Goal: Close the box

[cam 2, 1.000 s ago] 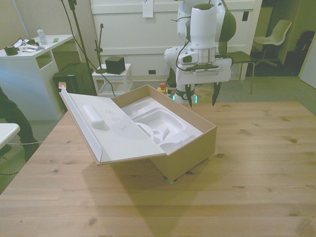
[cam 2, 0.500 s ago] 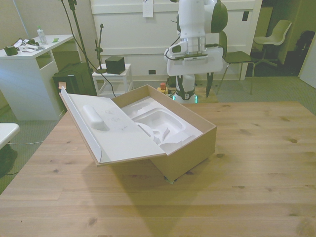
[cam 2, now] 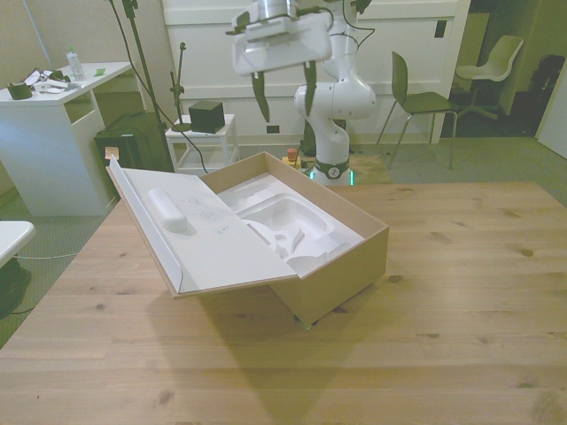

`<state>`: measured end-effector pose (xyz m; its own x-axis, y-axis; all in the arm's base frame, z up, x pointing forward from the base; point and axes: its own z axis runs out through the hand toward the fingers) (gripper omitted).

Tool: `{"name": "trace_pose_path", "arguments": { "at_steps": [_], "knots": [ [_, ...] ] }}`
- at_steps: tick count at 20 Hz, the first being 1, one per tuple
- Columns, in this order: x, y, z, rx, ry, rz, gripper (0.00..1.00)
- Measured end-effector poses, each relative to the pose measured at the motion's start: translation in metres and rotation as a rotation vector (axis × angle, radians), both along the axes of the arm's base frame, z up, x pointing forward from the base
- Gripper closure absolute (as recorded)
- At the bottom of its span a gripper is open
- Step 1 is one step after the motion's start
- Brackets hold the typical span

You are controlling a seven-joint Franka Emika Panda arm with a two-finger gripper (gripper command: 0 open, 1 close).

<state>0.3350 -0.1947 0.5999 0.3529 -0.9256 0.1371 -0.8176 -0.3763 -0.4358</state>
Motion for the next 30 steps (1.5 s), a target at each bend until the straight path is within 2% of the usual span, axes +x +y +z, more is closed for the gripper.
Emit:
{"name": "trace_pose_path", "arguments": {
  "at_steps": [7,12,16,21,30],
  "knots": [
    [0.036,-0.1,0.043,0.02,-0.038,-0.153,0.0],
    [0.069,-0.155,0.061,-0.029,-0.038,-0.246,0.0],
    [0.093,-0.205,0.051,-0.035,-0.017,-0.326,0.0],
    [0.124,-0.259,0.024,-0.046,0.021,-0.402,0.0],
    [0.165,-0.302,-0.013,-0.021,0.067,-0.438,0.0]
  ]
}}
